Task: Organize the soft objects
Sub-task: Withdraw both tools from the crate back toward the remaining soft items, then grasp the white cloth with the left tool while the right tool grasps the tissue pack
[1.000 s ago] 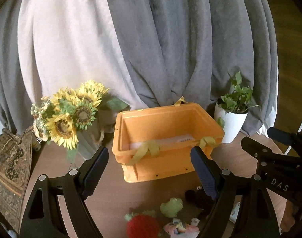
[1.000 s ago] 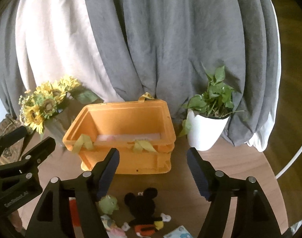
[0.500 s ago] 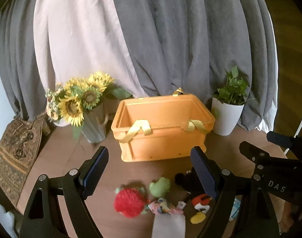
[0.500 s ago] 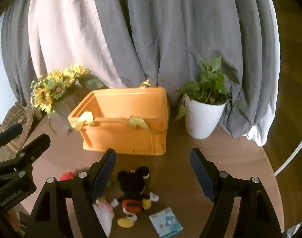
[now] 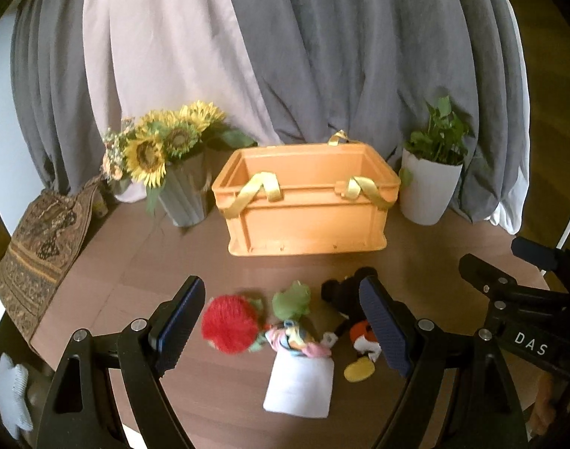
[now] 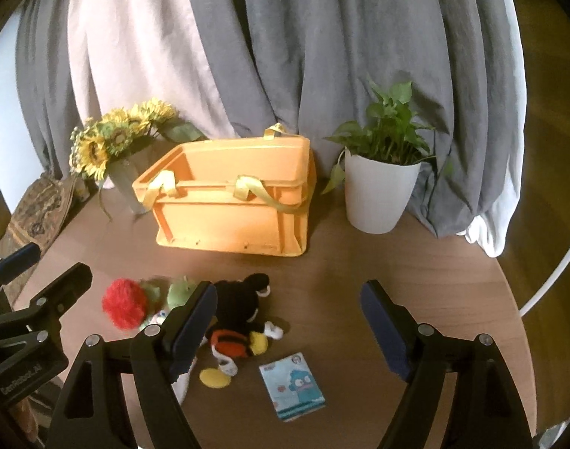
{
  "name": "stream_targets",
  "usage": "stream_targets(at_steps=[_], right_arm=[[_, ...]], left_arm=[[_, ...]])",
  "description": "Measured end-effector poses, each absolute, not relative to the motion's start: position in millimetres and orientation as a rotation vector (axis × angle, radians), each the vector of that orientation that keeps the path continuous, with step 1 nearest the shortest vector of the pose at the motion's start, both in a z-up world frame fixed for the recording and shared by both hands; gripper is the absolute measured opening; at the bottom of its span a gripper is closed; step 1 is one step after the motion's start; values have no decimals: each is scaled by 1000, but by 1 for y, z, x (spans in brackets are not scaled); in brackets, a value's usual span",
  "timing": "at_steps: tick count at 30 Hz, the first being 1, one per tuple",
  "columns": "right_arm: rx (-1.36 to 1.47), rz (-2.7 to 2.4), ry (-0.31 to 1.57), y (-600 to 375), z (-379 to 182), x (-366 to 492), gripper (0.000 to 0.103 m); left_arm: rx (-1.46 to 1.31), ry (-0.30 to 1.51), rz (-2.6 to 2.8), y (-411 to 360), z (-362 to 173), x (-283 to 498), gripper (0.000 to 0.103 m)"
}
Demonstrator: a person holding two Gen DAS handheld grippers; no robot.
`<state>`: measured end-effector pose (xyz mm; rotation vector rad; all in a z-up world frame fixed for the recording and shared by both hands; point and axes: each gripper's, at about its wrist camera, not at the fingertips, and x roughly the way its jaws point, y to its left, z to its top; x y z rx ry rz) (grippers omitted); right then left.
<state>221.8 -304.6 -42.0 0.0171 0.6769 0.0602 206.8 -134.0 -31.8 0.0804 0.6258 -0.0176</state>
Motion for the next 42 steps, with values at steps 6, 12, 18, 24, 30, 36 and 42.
stream_targets(at_steps=[6,12,18,24,30,36,42], right_arm=[[-6,84,652,-308,-52,208,85],[-29,91,636,-306,-65,198,85],[-45,109,663,-305,-86,192,85],[-56,114,712,-304,-110,192,85],[-69,110,753,-306,-133,199,85],[-83,118,794,-306,-154,207,85],[-92,129,839,-304,-170,213,85]], left_arm=[[88,608,16,-138,-44,189,85],[90,616,38,-139,-61,178,85],[91,628,50,-140,-83,172,85],[89,666,59,-140,-108,172,85],[91,724,59,-141,-133,178,82],[93,773,56,-143,-153,185,79],[84,809,60,-141,-169,193,74]])
